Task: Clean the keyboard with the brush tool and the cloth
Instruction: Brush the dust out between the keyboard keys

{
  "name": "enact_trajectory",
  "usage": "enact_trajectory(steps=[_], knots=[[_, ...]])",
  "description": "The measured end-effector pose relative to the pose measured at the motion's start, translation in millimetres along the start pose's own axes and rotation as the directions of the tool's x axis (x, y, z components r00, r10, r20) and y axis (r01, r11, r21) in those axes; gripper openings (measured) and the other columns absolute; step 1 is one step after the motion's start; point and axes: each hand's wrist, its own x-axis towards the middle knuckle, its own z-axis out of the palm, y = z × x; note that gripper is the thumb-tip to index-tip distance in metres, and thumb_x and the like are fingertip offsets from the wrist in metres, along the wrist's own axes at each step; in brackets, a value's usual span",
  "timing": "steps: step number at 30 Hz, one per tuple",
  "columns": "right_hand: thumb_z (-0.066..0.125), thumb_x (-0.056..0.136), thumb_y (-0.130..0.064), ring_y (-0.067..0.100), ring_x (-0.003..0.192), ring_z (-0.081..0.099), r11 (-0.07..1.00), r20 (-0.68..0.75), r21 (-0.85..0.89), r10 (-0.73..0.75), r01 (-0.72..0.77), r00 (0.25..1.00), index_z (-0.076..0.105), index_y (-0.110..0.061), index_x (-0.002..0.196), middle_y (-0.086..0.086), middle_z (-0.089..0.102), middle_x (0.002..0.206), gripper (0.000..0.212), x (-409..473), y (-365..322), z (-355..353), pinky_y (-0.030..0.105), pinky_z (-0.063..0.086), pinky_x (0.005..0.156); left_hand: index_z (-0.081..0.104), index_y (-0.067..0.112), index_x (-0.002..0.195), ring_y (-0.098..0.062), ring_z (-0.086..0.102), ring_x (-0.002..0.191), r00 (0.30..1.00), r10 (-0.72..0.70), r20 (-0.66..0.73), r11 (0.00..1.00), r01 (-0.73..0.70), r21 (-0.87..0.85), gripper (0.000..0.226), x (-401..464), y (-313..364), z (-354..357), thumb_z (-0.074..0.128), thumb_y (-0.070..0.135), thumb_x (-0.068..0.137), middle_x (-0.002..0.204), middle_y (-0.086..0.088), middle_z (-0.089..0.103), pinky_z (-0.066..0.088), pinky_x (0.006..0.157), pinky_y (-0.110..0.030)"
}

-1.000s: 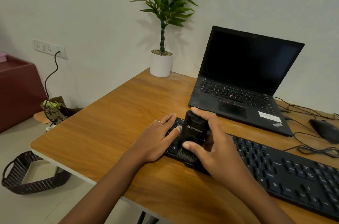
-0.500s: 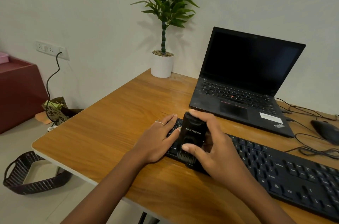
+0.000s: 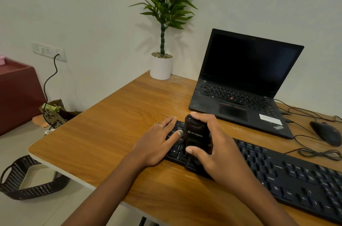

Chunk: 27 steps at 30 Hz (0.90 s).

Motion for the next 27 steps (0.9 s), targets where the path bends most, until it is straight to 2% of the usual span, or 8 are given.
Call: enact_trajectory(steps=[4,8,11,13,17,21,25,27], knots=[[0.069,0.081,-0.023,0.007,0.098,0.056,0.999,-0.147,-0.027,0.019,-0.023,0.989,0.023,-0.045,0.128,-0.015,0.050,0.112,0.069,8,7,3,0.034,0.055,0.077,0.017,0.031,0.154,-0.010,0.015,0.147,1.000,-0.027,-0.014,0.999,0.027,0.019,0.062,-3,5,-2,0.027,0.055,0.098,0.161,0.013,0.014,0.016,0.120,-0.034],[0.071,0.079,-0.023,0.005,0.101,0.056,0.998,-0.083,0.060,0.040,-0.035,0.996,0.025,-0.048,0.125,-0.027,0.047,0.108,0.069,6,6,2,0.033,0.055,0.079,0.016,0.029,0.154,-0.008,0.016,0.145,1.000,-0.013,-0.010,1.000,0.014,0.021,0.058,-4,8,-4,0.029,0.048,0.101,0.161,0.012,0.014,0.013,0.119,-0.028],[0.070,0.080,-0.024,0.008,0.092,0.058,0.997,-0.131,-0.007,0.069,-0.071,0.989,0.024,-0.042,0.128,-0.018,0.050,0.101,0.069,13,13,-3,0.033,0.056,0.073,0.016,0.029,0.154,-0.007,0.016,0.145,1.000,-0.022,-0.017,0.999,0.022,0.026,0.057,-5,9,-4,0.029,0.046,0.102,0.160,0.014,0.014,0.012,0.118,-0.026],[0.069,0.081,-0.025,0.008,0.092,0.058,0.998,-0.166,-0.018,0.058,-0.062,0.984,0.022,-0.043,0.128,-0.014,0.050,0.106,0.069,11,12,2,0.032,0.056,0.073,0.016,0.028,0.154,-0.007,0.016,0.145,1.000,-0.016,-0.018,1.000,0.016,0.025,0.056,-5,9,-4,0.030,0.045,0.103,0.160,0.013,0.014,0.012,0.119,-0.027],[0.071,0.079,-0.023,0.005,0.096,0.056,0.998,-0.076,0.038,0.053,-0.050,0.996,0.024,-0.049,0.123,-0.025,0.046,0.104,0.069,9,8,0,0.031,0.056,0.075,0.016,0.028,0.154,-0.008,0.016,0.145,1.000,-0.010,-0.015,1.000,0.010,0.026,0.055,-5,10,-4,0.030,0.042,0.103,0.161,0.012,0.014,0.013,0.119,-0.028],[0.070,0.080,-0.024,0.007,0.089,0.059,0.997,-0.155,-0.009,0.073,-0.076,0.985,0.023,-0.040,0.129,-0.012,0.052,0.105,0.070,17,17,-3,0.026,0.055,0.070,0.015,0.028,0.155,-0.008,0.017,0.145,1.000,-0.018,-0.014,0.999,0.019,0.043,0.055,-5,10,-4,0.030,0.041,0.104,0.161,0.013,0.013,0.013,0.119,-0.027],[0.072,0.078,-0.022,-0.001,0.101,0.054,0.994,-0.085,0.110,0.033,-0.023,0.996,0.028,-0.046,0.124,-0.027,0.047,0.107,0.068,9,9,4,0.026,0.054,0.079,0.016,0.027,0.155,-0.007,0.017,0.145,1.000,-0.001,-0.016,1.000,0.001,0.029,0.055,-5,9,-4,0.031,0.040,0.104,0.161,0.012,0.014,0.014,0.119,-0.029],[0.072,0.079,-0.023,0.001,0.099,0.056,0.996,-0.075,0.089,0.038,-0.031,0.996,0.027,-0.045,0.125,-0.026,0.047,0.105,0.069,12,13,0,0.026,0.055,0.077,0.015,0.028,0.155,-0.009,0.016,0.145,1.000,-0.009,-0.015,0.999,0.009,0.032,0.055,-4,9,-4,0.030,0.040,0.104,0.161,0.012,0.014,0.013,0.119,-0.029]])
